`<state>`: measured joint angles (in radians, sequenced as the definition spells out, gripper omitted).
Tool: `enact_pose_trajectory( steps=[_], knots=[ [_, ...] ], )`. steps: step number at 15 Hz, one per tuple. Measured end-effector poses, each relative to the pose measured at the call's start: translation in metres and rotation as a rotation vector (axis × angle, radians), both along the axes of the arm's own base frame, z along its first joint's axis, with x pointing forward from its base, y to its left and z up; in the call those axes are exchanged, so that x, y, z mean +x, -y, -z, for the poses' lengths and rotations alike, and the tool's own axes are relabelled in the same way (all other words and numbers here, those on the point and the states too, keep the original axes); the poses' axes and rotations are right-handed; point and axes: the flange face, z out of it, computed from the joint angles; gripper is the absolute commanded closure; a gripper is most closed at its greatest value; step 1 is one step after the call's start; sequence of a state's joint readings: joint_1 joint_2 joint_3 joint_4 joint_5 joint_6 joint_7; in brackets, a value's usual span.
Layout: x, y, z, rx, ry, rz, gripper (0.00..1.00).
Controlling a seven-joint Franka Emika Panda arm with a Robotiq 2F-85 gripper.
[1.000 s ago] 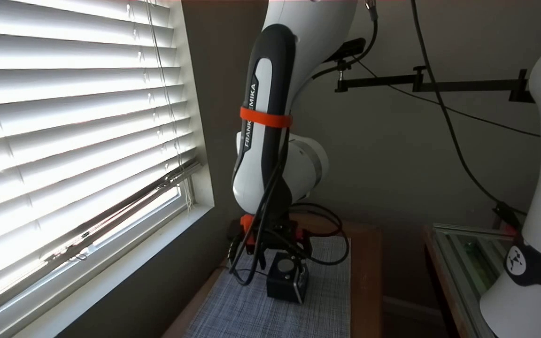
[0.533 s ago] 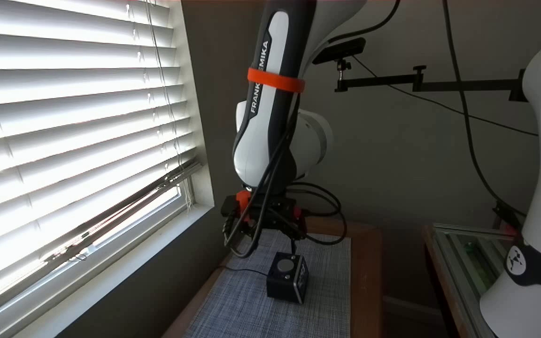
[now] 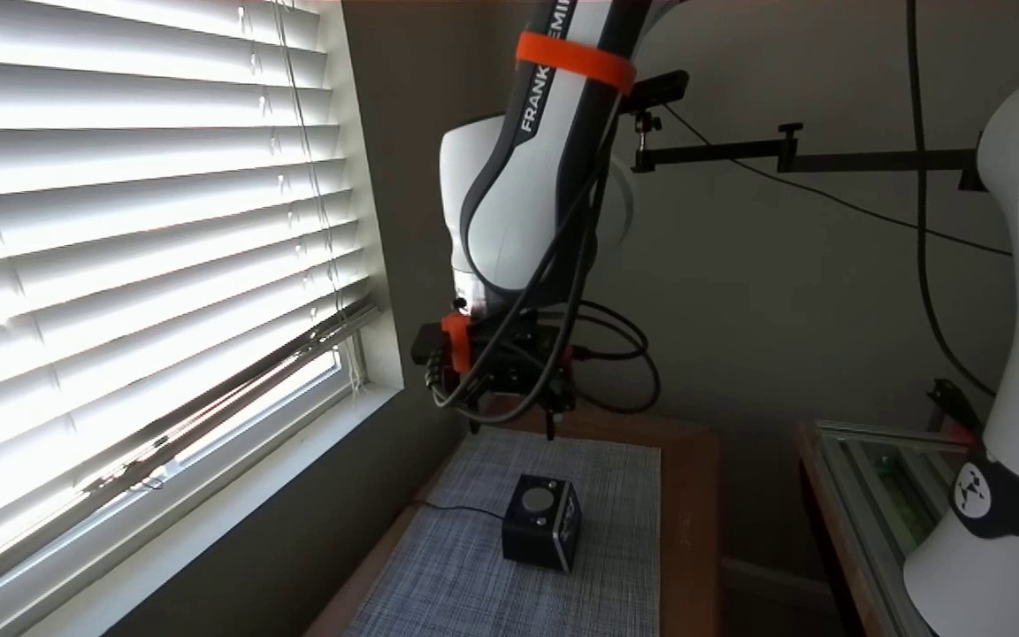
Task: Put the alarm clock in the middle of the placemat.
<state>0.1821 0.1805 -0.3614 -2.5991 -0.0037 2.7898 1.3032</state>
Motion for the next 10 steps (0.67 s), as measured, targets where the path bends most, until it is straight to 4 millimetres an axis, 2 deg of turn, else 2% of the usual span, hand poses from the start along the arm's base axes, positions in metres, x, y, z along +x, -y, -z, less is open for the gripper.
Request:
enact_pose_trajectory(
  steps=[5, 10],
  knots=[
    [-0.002, -0.009, -0.025, -0.017, -0.033, -0.024, 0.0],
    [-0.006, -0.009, -0.026, -0.016, -0.037, -0.026, 0.0]
  ],
)
